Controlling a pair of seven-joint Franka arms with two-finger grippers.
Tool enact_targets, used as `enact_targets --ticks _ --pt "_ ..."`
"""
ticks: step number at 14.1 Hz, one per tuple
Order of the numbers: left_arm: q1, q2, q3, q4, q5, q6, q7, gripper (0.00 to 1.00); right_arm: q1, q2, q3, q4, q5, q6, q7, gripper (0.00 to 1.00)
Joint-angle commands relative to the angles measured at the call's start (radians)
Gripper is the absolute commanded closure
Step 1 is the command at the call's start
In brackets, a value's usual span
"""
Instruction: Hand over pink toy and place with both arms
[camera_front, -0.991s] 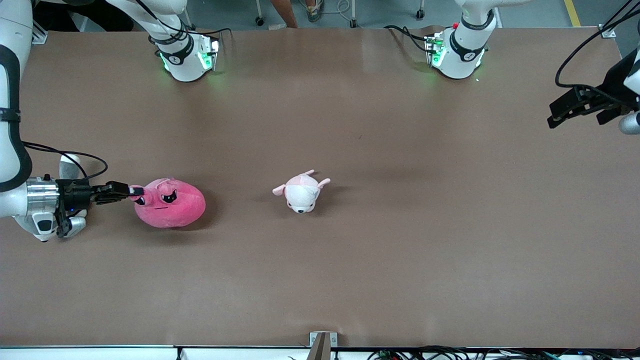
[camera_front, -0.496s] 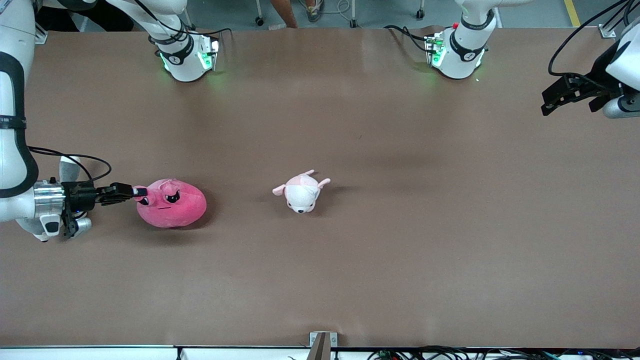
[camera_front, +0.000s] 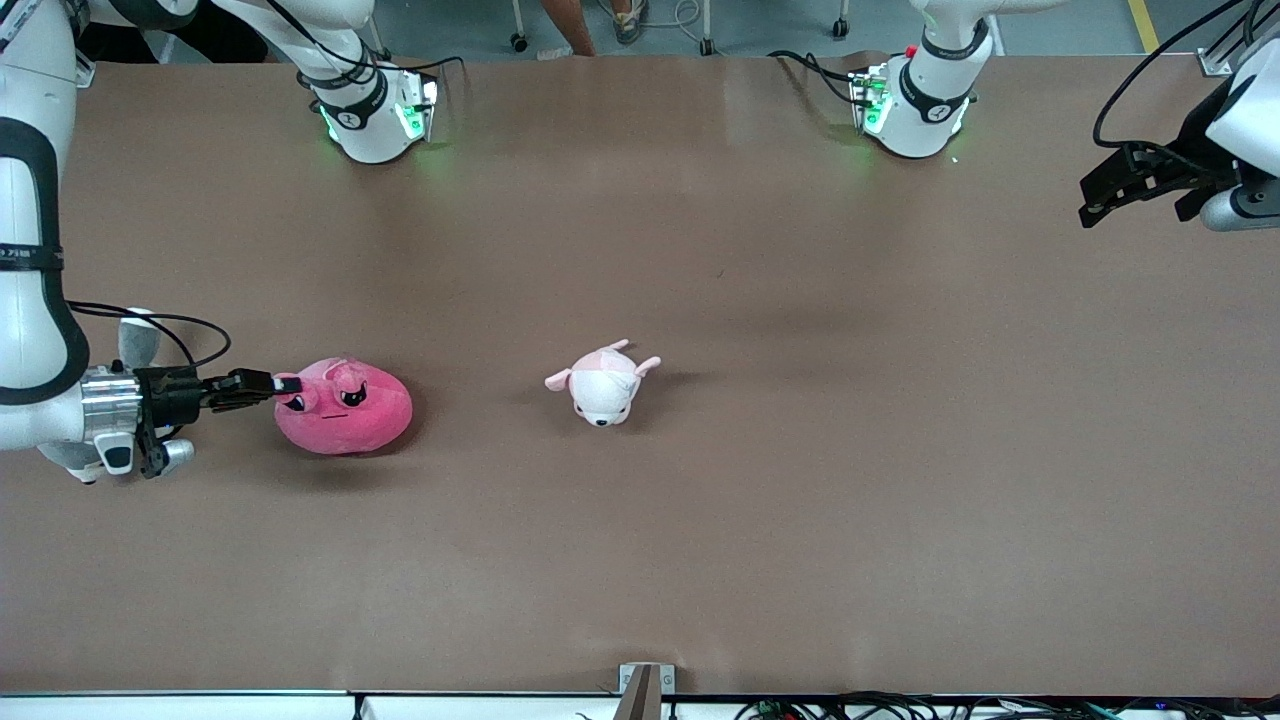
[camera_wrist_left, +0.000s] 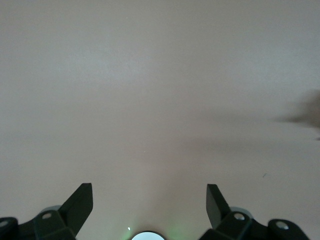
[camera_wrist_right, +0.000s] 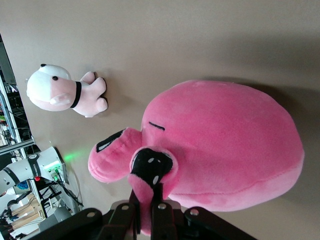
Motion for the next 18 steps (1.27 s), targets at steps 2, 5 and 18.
enact_targets --ticks 2,5,18 --pt "0.005 -0.029 -0.005 -0.027 -0.001 -0.006 0.021 0.0 -0.02 0.017 0.021 0.02 0.012 -0.019 -0.015 0.97" --pt "0.001 -0.023 -0.007 -0.025 0.0 -0.017 0.021 0.0 -0.023 0.029 0.021 0.02 0.005 -0.011 -0.016 0.95" --pt "-0.009 -0.001 -0.008 -0.019 -0.015 0.006 0.02 0.0 -0.037 -0.07 0.001 0.238 -0.208 -0.066 0.184 0.0"
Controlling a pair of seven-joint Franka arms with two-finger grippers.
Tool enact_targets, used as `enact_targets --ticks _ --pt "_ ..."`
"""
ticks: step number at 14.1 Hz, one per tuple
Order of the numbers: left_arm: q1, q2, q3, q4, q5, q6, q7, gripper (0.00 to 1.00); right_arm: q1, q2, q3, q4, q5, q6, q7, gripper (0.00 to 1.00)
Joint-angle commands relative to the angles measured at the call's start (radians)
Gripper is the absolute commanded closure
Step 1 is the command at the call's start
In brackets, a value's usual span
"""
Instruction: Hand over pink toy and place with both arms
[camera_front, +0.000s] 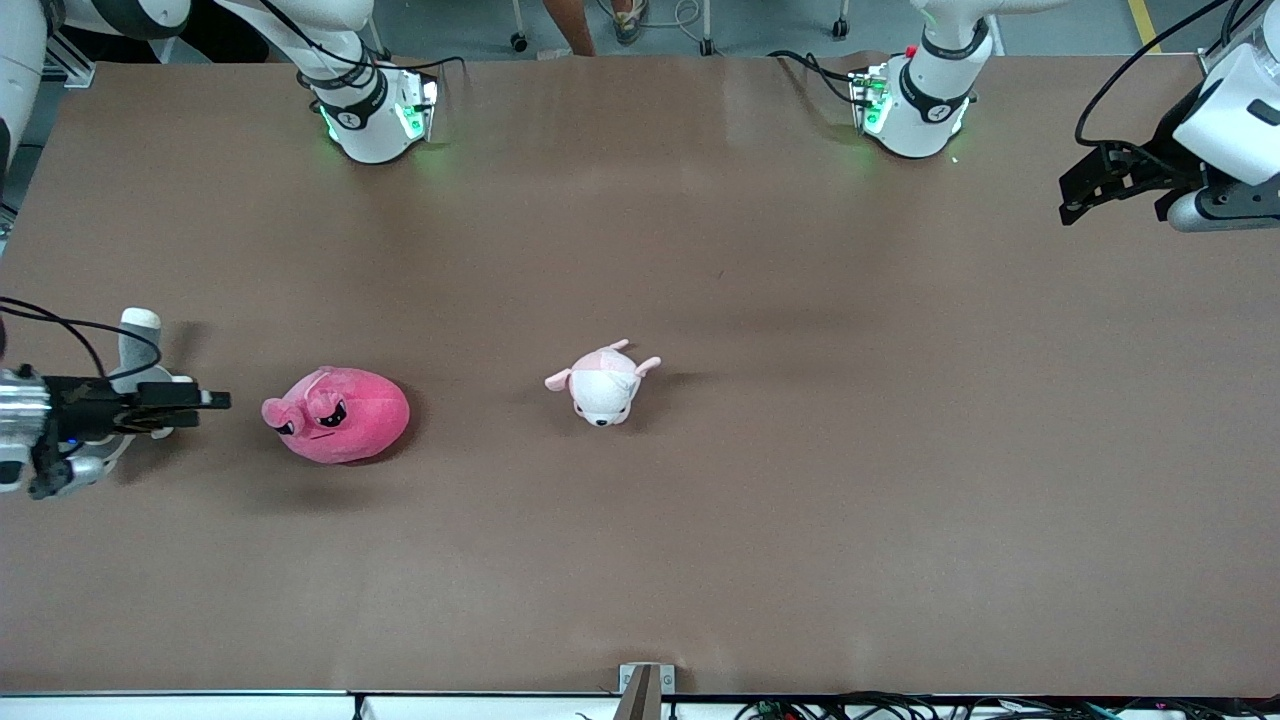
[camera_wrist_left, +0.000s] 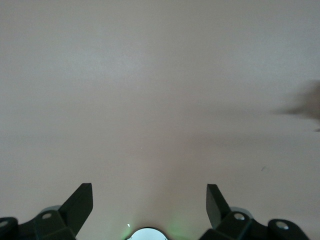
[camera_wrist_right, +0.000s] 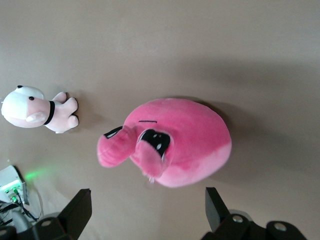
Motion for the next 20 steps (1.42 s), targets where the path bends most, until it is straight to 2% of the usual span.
enact_targets --ticks 1,4,6,9,11,15,20 --pt "0.009 -0.003 0.002 -0.004 -0.012 0.015 0.019 0.0 0.008 -0.106 0.012 0.0 -0.08 -0.019 0.107 0.0" --pt "0.009 0.004 0.002 -0.005 -0.013 0.03 0.019 0.0 0.049 -0.186 0.012 0.002 -0.192 -0.009 0.121 0.0" --pt "0.009 0.004 0.002 -0.007 -0.013 0.029 0.019 0.0 0.094 -0.21 0.014 0.032 -0.276 -0.019 0.246 0.0" --pt "0.008 0.017 0.002 -0.007 -0.013 0.032 0.019 0.0 0.151 -0.277 0.017 0.033 -0.333 -0.029 0.445 0.0" --pt "0.003 0.023 0.002 -0.005 -0.013 0.033 0.019 0.0 0.197 -0.289 0.015 0.04 -0.411 -0.037 0.512 0.0" --pt "0.006 0.017 0.002 -0.005 -0.013 0.032 0.019 0.0 0.204 -0.291 0.015 0.126 -0.491 -0.019 0.515 0.0" --pt "0.006 0.011 0.001 -0.002 -0.013 0.027 0.022 0.0 0.201 -0.311 0.017 0.116 -0.493 -0.006 0.52 0.0"
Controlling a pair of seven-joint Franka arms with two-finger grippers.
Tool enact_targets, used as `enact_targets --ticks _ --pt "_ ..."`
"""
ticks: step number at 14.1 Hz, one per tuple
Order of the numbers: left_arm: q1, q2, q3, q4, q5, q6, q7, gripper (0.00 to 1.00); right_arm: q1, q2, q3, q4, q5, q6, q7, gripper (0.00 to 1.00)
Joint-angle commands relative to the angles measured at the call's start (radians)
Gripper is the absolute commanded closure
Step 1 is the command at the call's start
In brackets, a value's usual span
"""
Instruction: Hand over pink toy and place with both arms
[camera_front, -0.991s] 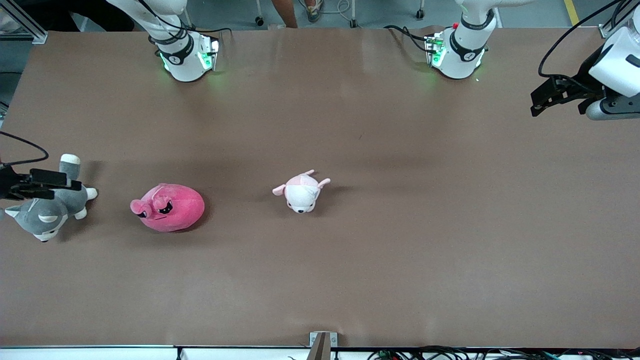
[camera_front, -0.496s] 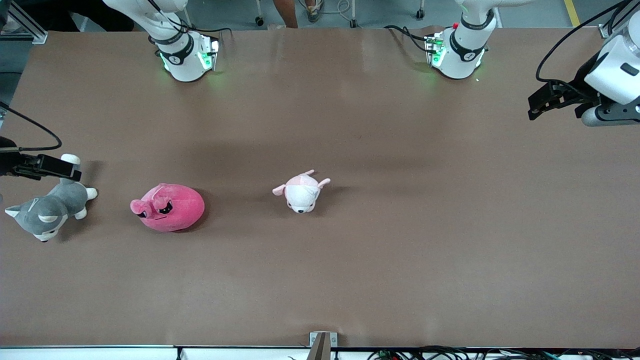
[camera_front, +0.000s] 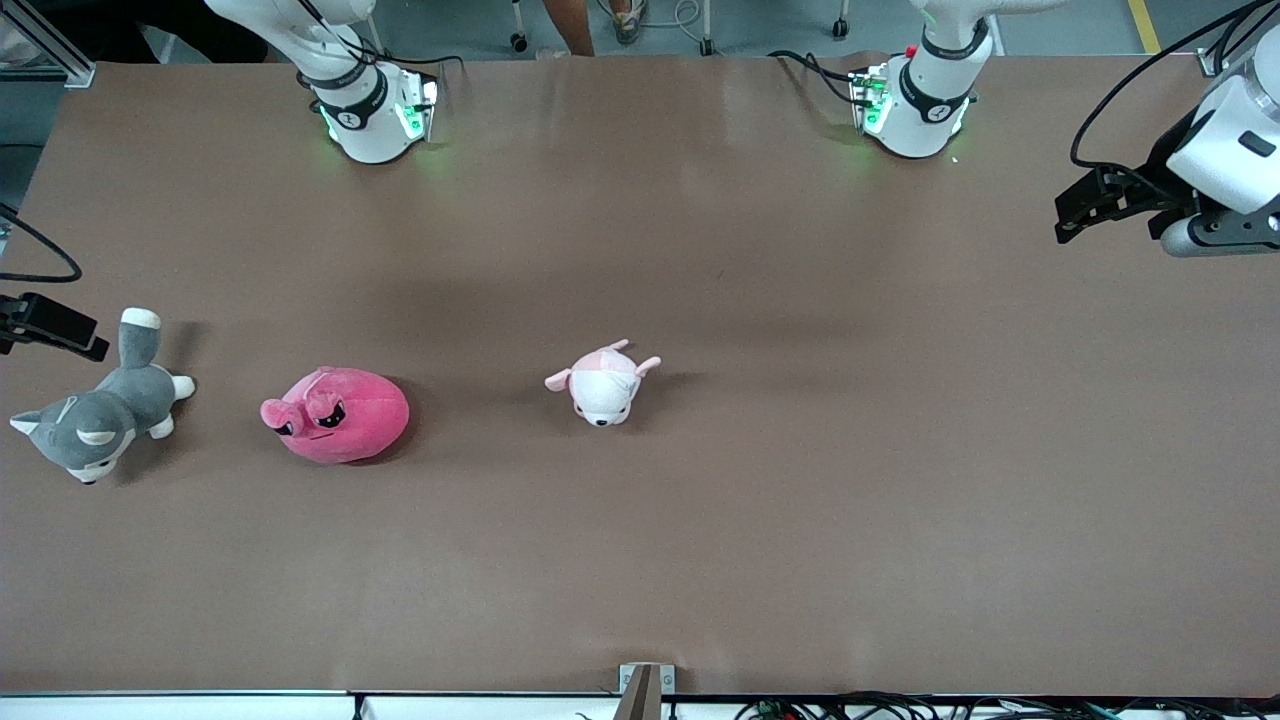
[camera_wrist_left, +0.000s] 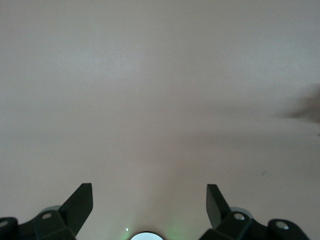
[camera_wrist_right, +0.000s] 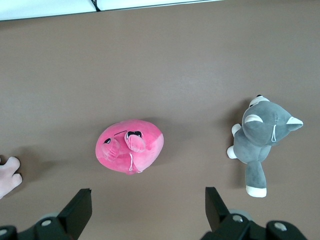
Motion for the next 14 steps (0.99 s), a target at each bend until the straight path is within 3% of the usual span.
enact_targets --ticks 1,8,14 --pt "0.005 -0.016 -0.004 0.001 -0.011 0.002 0.026 0.0 0.001 -0.056 0.007 -0.052 -0.021 0.036 0.021 0.0" --pt "0.008 -0.012 0.004 0.023 -0.011 -0.004 0.066 0.0 0.001 -0.262 0.0 -0.334 -0.007 0.19 0.01 0.0" --pt "0.008 -0.016 0.001 0.023 -0.011 -0.021 0.071 0.0 -0.002 -0.313 0.004 -0.39 -0.019 0.158 -0.011 0.0"
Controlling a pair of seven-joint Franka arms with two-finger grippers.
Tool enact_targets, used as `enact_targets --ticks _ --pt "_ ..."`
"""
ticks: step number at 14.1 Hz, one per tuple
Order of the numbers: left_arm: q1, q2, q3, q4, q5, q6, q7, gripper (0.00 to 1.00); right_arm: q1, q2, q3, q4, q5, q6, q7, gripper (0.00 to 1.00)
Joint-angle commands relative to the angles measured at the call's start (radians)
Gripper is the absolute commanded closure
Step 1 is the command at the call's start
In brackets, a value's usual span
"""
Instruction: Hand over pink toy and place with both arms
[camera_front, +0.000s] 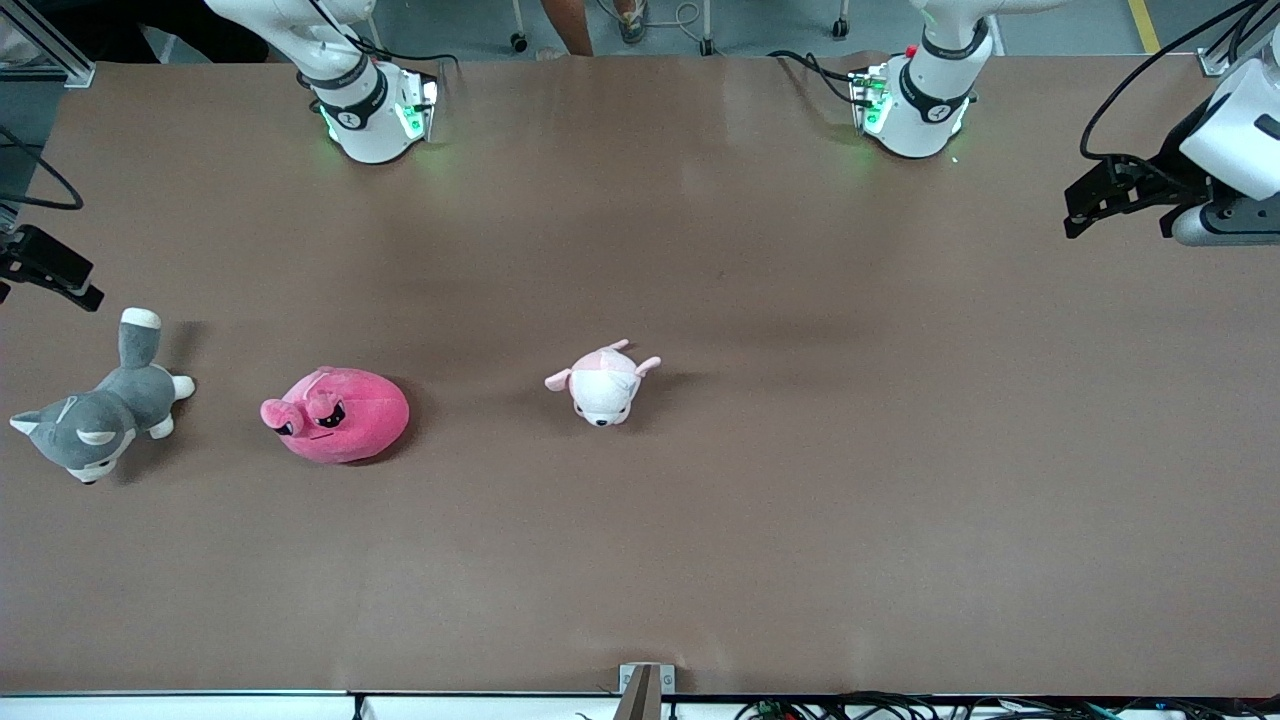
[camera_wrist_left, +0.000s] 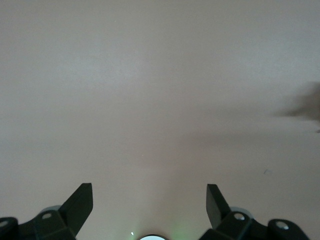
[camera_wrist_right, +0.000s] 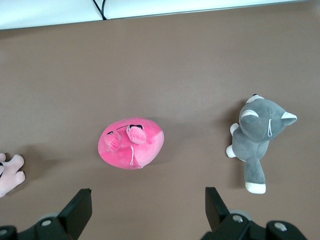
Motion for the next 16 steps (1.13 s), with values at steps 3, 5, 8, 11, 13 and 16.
enact_targets --ticks 3,5,8,11,13,16 --pt "0.005 -0.013 -0.003 0.007 -0.011 -0.021 0.025 0.0 -0.007 -0.068 0.002 -0.093 -0.019 0.022 -0.044 0.0" --pt "0.005 -0.013 -0.005 0.008 -0.01 -0.032 0.026 0.0 -0.006 -0.071 0.002 -0.107 -0.019 0.034 -0.056 0.0" --pt "0.005 -0.011 -0.005 0.018 -0.011 -0.033 0.026 0.0 -0.003 -0.129 0.003 -0.209 -0.019 0.094 -0.055 0.0" --pt "0.005 -0.011 -0.005 0.018 -0.011 -0.038 0.028 0.0 -0.004 -0.144 0.005 -0.227 -0.019 0.08 -0.053 0.0" --pt "0.005 -0.01 -0.005 0.018 -0.011 -0.039 0.028 0.0 -0.006 -0.146 0.003 -0.225 -0.019 0.065 -0.053 0.0" --pt "0.005 -0.01 -0.005 0.016 -0.011 -0.041 0.026 0.0 -0.007 -0.144 0.003 -0.225 -0.019 0.06 -0.055 0.0"
